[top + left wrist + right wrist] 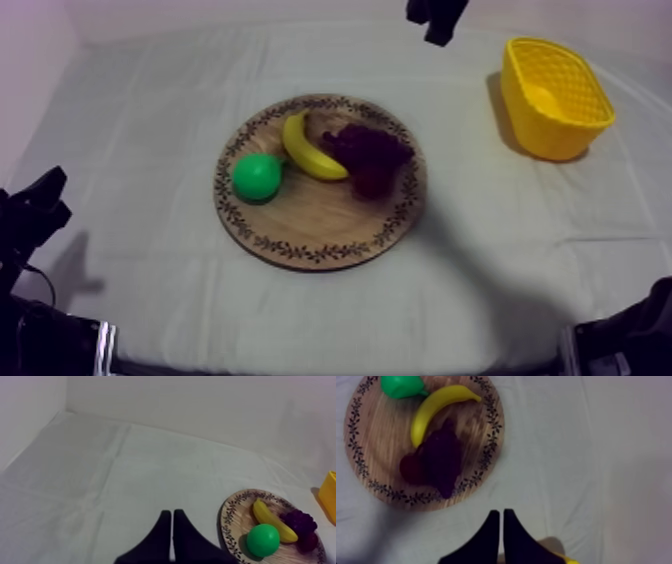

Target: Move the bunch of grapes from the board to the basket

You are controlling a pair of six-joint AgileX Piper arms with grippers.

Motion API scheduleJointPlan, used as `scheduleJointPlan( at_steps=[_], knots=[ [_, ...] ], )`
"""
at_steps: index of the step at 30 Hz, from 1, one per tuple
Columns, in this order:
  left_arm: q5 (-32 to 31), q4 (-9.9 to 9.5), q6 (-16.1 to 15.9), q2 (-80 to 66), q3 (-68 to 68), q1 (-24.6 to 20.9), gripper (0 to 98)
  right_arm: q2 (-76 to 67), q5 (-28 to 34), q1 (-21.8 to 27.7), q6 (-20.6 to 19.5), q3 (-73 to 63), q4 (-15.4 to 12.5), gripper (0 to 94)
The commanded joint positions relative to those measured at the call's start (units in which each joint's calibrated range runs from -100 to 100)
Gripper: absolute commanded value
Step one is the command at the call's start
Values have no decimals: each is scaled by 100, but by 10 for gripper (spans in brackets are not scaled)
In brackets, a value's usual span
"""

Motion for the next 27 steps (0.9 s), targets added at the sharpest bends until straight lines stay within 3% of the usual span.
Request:
scheduleJointPlan(
  at_steps=[1, 12, 19, 22, 27],
  knots=[
    [-1, -2, 1, 0, -2, 0, 1, 198, 201, 0, 33, -264, -60, 7],
    [-1, -2, 1, 0, -2, 0, 1, 804, 841, -108, 100, -785, -288, 15],
    [-1, -2, 1, 0, -2, 0, 1, 1051, 953, -147, 143, -803, -330, 82],
    [-1, -2, 1, 0, -2, 0, 1, 1109, 959, -118, 137, -875, -352, 143],
    [-1, -2, 1, 0, -2, 0, 1, 1156, 967, -78, 153, -991, -376, 341]
  ],
)
